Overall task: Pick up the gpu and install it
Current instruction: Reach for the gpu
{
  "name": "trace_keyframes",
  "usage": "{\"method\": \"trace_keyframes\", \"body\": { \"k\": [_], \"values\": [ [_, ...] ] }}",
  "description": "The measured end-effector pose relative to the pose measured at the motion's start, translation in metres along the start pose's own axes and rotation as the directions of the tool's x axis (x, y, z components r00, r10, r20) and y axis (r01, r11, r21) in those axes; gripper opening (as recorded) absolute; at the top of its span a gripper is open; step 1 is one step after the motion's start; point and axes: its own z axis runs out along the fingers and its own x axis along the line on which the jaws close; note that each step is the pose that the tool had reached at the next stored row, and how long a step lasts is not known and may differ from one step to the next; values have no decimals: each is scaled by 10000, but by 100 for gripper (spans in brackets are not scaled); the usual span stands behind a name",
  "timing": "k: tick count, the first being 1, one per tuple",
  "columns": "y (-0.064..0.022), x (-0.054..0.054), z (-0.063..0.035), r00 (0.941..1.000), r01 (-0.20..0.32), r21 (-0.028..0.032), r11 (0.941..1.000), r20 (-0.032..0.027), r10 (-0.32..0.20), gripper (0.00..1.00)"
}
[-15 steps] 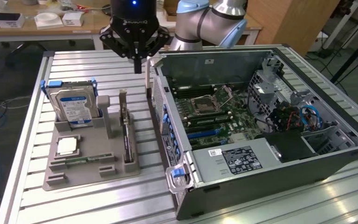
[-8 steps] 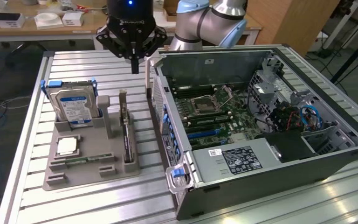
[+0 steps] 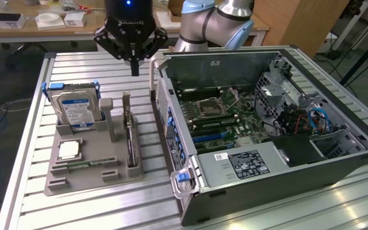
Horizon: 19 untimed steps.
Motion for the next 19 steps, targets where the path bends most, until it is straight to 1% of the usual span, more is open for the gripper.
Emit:
{"method": "trace_keyframes", "body": {
  "k": [19],
  "values": [
    [-15, 190, -4, 10000, 0, 0, 10000, 0, 0, 11]
  ]
}}
